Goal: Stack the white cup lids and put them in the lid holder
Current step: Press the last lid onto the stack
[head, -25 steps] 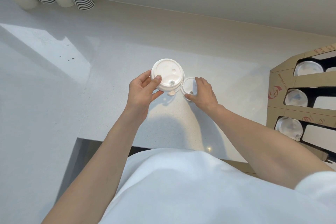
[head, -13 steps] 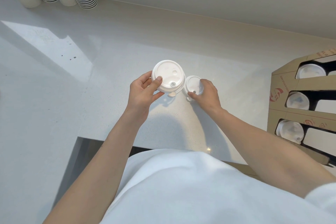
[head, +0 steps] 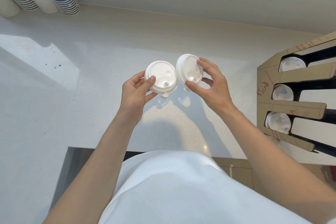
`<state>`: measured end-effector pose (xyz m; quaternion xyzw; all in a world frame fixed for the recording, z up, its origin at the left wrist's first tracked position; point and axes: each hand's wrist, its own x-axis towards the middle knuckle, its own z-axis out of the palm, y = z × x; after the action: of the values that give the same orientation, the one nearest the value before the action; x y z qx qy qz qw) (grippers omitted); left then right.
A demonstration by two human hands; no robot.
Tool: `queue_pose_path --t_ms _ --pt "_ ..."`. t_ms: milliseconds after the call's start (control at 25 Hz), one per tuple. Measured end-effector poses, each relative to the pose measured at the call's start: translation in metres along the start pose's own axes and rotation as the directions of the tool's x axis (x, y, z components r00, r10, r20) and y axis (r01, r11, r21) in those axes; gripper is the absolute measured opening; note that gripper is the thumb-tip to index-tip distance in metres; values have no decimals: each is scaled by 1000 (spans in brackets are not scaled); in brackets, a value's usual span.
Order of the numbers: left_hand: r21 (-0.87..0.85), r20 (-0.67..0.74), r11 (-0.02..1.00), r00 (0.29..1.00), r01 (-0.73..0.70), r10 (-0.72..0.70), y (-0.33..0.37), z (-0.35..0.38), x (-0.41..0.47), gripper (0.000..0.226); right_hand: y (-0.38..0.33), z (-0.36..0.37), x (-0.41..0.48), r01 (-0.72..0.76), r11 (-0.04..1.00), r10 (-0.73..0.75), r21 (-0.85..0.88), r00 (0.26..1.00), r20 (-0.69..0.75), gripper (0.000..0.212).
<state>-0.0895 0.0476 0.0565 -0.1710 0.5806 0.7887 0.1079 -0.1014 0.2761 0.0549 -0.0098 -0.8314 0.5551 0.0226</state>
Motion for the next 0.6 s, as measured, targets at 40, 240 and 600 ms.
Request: queue_pose_path --t_ms 40,240,600 --pt "3 9 1000 1000 1 -1 1 2 0 38 -6 0 -2 24 1000 -24 7 999 28 65" --pt "17 78 1000 997 -10 9 7 9 -3 38 -21 0 -5 84 996 -86 20 988 129 57" --pt "-9 162 1000 986 -22 23 18 19 -11 42 -29 -3 -7 50 994 -69 102 980 189 51"
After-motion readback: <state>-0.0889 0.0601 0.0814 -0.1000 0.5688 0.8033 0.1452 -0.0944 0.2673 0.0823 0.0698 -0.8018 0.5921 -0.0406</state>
